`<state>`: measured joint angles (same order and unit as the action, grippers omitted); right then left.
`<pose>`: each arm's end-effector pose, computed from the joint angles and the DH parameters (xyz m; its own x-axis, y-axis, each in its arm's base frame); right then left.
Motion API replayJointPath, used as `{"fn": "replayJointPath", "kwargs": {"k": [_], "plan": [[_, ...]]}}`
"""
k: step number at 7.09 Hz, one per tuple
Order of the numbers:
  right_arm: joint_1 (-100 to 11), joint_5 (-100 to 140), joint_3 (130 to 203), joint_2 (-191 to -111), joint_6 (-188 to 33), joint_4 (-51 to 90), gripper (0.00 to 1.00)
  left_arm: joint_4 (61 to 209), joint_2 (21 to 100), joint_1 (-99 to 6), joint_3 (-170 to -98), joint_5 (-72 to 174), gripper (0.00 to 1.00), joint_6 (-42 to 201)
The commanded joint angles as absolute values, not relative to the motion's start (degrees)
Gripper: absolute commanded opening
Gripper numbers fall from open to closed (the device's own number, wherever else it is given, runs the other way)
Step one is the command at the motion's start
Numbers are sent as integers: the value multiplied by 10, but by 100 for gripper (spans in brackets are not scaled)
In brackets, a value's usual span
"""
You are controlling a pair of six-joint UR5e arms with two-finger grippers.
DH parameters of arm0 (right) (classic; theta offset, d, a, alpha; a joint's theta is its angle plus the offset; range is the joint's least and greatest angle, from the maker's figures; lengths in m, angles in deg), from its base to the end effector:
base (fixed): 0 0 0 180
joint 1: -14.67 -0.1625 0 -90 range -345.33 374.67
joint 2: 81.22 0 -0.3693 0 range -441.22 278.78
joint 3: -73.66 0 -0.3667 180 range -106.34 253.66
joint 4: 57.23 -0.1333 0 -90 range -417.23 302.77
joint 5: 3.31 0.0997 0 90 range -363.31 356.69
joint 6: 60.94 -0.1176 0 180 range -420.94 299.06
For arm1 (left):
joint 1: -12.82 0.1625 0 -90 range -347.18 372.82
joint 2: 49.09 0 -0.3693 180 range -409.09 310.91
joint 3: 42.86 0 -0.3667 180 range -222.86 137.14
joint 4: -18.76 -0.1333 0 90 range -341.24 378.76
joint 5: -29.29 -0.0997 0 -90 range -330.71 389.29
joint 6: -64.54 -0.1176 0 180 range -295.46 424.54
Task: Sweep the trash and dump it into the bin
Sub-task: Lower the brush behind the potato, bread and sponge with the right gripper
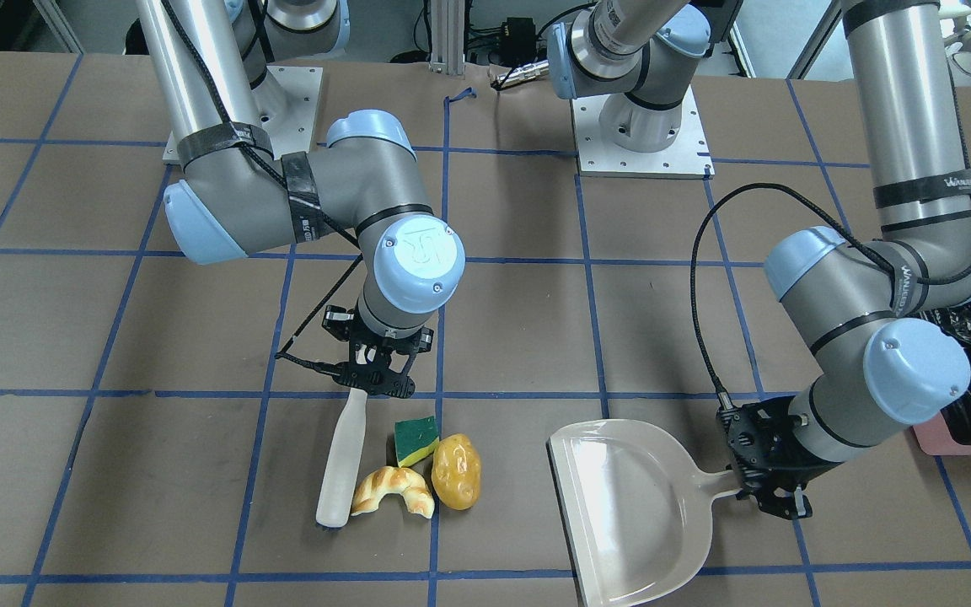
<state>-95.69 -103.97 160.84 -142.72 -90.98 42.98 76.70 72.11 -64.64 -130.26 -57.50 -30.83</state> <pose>0.3036 -0.4974 0.1902 -0.9506 0.1163 0.2879 0.1624 0.9765 0.1417 -0.0020 -0.6355 0.1917 -0.1245 0.9901 -0.0653 0.9913 0.1214 -0.0500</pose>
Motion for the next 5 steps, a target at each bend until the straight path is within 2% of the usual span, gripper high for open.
{"fn": "replayJointPath", "kwargs": {"k": [1, 5], "plan": [[-962, -1034, 1609, -1425, -944, 441, 0, 768, 713, -647, -1304, -581, 34, -335], [-972, -1033, 1609, -1416, -950, 452, 0, 769, 703, -660, -1319, -602, 35, -353]]}}
